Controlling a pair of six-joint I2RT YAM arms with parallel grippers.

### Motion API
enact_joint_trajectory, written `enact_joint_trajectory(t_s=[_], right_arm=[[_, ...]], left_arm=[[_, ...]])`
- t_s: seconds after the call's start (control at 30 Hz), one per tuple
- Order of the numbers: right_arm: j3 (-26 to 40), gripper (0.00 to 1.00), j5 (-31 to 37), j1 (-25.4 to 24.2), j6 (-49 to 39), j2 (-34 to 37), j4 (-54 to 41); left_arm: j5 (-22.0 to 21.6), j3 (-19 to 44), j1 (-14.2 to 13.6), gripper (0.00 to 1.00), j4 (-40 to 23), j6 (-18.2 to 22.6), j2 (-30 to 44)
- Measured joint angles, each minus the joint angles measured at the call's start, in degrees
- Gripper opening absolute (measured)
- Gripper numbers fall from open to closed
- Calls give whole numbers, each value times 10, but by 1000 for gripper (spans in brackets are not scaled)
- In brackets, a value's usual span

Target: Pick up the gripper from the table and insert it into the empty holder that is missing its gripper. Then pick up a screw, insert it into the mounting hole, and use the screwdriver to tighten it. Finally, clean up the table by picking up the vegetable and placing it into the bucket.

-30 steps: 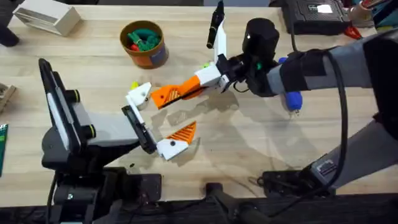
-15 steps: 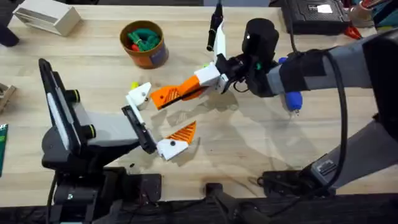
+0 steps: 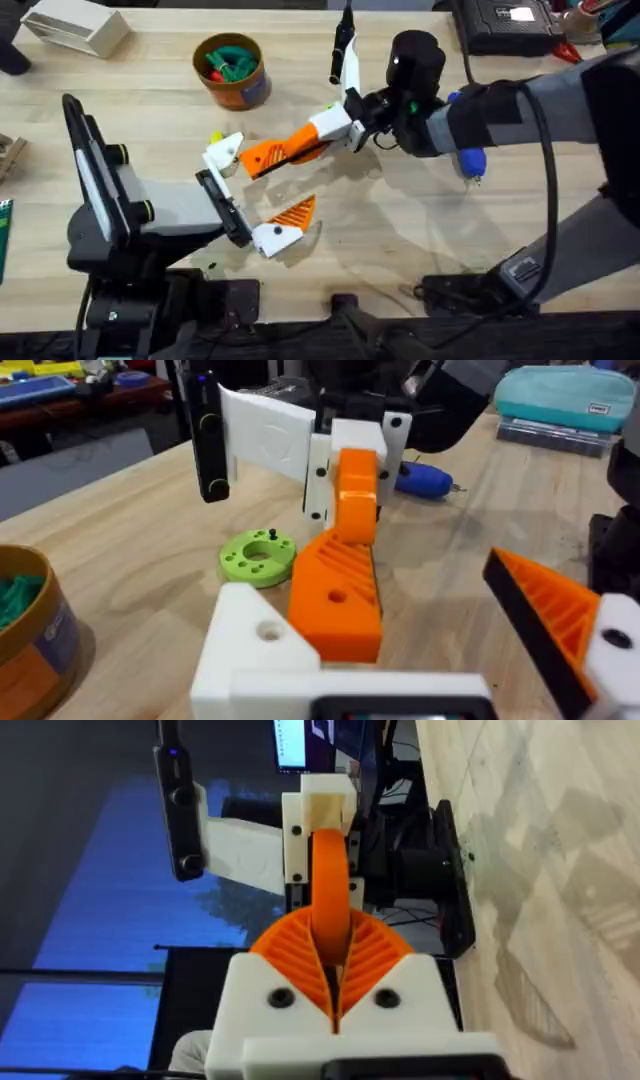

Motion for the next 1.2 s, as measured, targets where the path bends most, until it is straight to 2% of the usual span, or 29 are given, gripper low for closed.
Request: enact_joint_trajectory(t_s=[1.2], right_arm=[[10, 18, 0, 8, 0, 0, 0]], left_arm=[[0, 0, 0, 985, 0, 0, 0]])
